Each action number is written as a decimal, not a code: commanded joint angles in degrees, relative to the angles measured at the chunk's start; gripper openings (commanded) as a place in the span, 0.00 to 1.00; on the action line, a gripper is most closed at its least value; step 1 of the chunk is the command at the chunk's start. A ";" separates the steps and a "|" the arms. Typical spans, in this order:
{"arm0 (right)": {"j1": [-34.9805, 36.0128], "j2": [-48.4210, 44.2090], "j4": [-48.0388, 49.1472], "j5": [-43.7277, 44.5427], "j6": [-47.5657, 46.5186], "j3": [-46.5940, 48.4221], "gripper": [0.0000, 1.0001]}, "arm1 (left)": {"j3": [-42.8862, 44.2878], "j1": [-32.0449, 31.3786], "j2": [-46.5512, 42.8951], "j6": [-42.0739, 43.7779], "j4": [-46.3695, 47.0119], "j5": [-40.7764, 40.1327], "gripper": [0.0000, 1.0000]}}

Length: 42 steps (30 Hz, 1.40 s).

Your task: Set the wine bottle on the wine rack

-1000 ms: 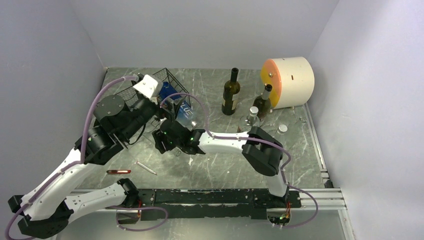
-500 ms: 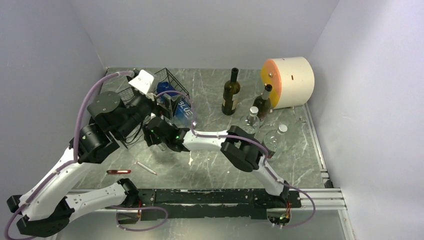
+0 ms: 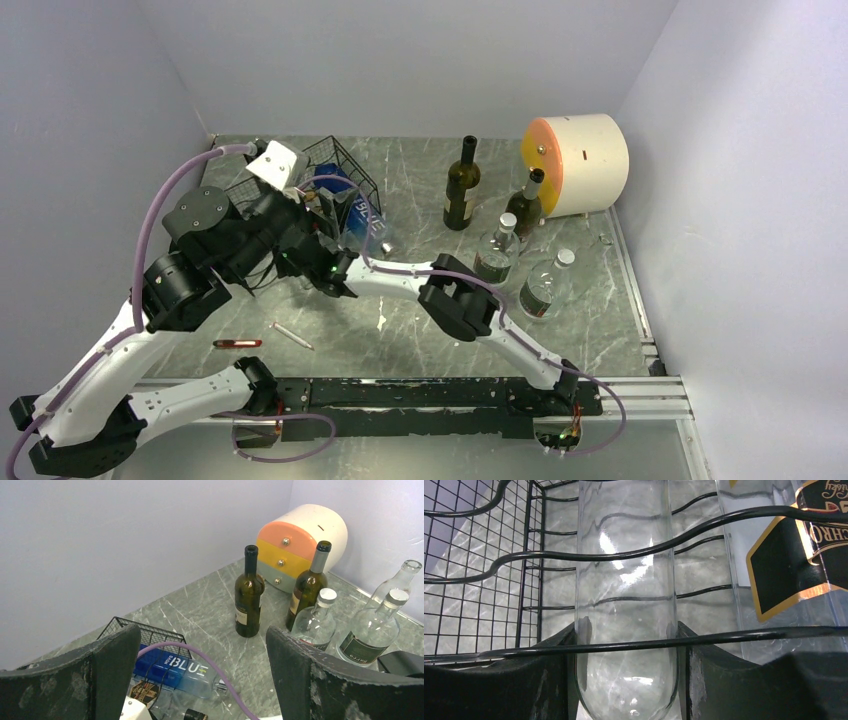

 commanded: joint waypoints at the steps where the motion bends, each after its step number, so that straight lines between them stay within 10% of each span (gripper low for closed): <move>1: -0.61 2.42 1.83 3.22 0.24 6.40 0.17 | 0.28 -0.14 -0.12 -0.13 -1.05 -1.53 0.99; 21: -1.20 1.69 0.18 1.66 -1.98 6.96 0.83 | 0.19 -0.16 1.30 -0.75 -0.28 -2.09 0.99; 42: -1.28 -17.38 6.25 -4.59 1.27 -14.76 0.83 | -0.41 -0.19 -0.73 -2.14 0.41 -1.75 0.99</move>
